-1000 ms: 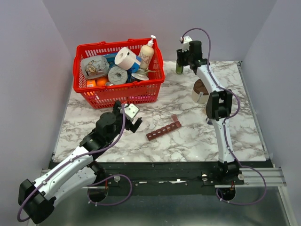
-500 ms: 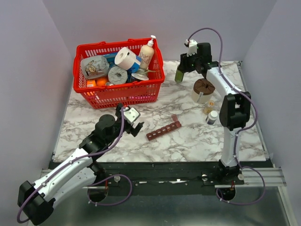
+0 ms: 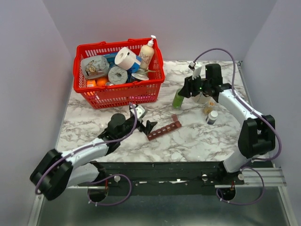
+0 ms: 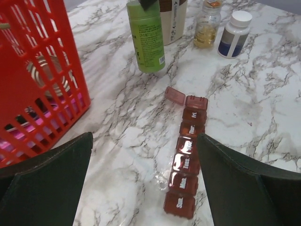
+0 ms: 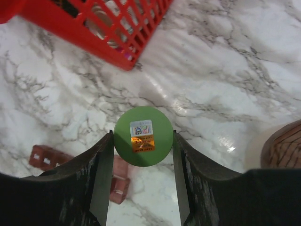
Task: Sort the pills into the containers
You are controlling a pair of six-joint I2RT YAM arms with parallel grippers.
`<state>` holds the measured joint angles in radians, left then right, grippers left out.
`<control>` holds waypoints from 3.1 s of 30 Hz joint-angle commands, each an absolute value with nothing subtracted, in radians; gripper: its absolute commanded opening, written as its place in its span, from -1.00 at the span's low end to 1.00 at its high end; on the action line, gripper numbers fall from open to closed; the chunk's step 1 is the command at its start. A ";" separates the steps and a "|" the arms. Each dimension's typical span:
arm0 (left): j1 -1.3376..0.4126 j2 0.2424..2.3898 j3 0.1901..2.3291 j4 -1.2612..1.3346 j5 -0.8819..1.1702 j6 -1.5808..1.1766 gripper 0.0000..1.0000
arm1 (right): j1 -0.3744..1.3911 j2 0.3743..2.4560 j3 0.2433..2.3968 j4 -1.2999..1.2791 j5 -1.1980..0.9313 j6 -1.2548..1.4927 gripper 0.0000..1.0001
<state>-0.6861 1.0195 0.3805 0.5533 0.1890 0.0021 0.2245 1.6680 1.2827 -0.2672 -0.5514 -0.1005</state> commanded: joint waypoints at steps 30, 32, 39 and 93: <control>-0.818 1.568 0.650 0.942 0.163 -0.005 0.73 | 0.334 1.302 1.106 -0.285 -0.870 0.127 -0.32; -0.818 1.563 0.656 0.920 0.155 -0.005 0.48 | 0.334 1.295 1.100 -0.284 -0.868 0.127 -0.32; -0.818 1.503 0.644 0.861 0.196 0.005 -1.00 | 0.334 1.272 1.083 -0.287 -0.851 0.089 -0.28; -0.811 1.088 0.629 0.228 0.804 0.155 -1.00 | 0.587 1.307 1.324 -1.100 -1.111 -1.263 -0.44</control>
